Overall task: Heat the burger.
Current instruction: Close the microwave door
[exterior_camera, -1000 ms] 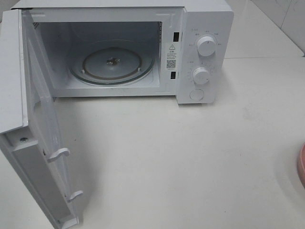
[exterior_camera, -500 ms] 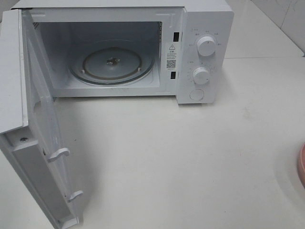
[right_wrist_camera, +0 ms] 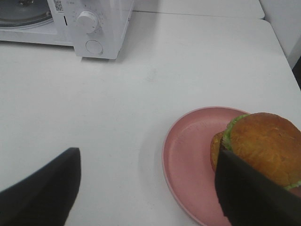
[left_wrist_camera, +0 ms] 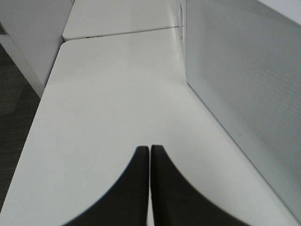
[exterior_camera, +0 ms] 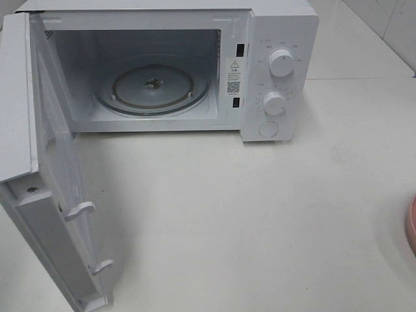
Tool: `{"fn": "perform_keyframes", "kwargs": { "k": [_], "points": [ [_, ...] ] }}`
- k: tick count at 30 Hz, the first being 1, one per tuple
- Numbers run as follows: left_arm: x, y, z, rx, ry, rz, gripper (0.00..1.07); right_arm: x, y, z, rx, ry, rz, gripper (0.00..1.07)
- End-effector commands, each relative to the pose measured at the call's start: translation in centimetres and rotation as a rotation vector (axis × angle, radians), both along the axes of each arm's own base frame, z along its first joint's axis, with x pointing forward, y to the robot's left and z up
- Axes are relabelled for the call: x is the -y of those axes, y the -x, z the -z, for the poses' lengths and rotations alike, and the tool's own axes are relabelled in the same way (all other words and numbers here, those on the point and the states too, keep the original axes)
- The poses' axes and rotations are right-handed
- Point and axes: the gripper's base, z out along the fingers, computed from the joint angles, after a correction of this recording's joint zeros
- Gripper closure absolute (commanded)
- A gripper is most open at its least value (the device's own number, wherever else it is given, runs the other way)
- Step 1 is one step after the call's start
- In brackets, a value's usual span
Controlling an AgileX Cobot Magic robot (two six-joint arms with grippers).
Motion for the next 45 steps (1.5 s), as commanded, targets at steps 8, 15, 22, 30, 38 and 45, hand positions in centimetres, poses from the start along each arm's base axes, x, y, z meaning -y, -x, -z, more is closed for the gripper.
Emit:
{"fn": "perform_keyframes", "kwargs": {
  "k": [8,15,22,30,38,45],
  "points": [
    [0.5,-5.0,2.3,0.077,0.006,0.027,1.07,0.0,0.4,0.0,0.035,-0.005,0.007,0.31],
    [0.9,-8.3,5.4,0.276,0.107,0.022,1.07,0.0,0.4,0.0,0.035,-0.005,0.007,0.31],
    [1.2,-9.9,7.1,0.264,0.085,0.046,1.07,0.0,0.4,0.0,0.035,-0.005,0.007,0.32],
    [3.3,-12.3,9.1,0.230,0.091,0.219,1.07,0.0,0.4,0.0,0.035,-0.005,0.007,0.32],
    [5.0,-13.0,10.8,0.178,0.095,0.406,1.07,0.0,0.4,0.0,0.035,-0.005,0.007,0.32],
    [6.0,-13.6,11.4,0.208,0.157,0.492,1.07,0.0,0.4,0.0,0.035,-0.005,0.007,0.32]
  ]
}}
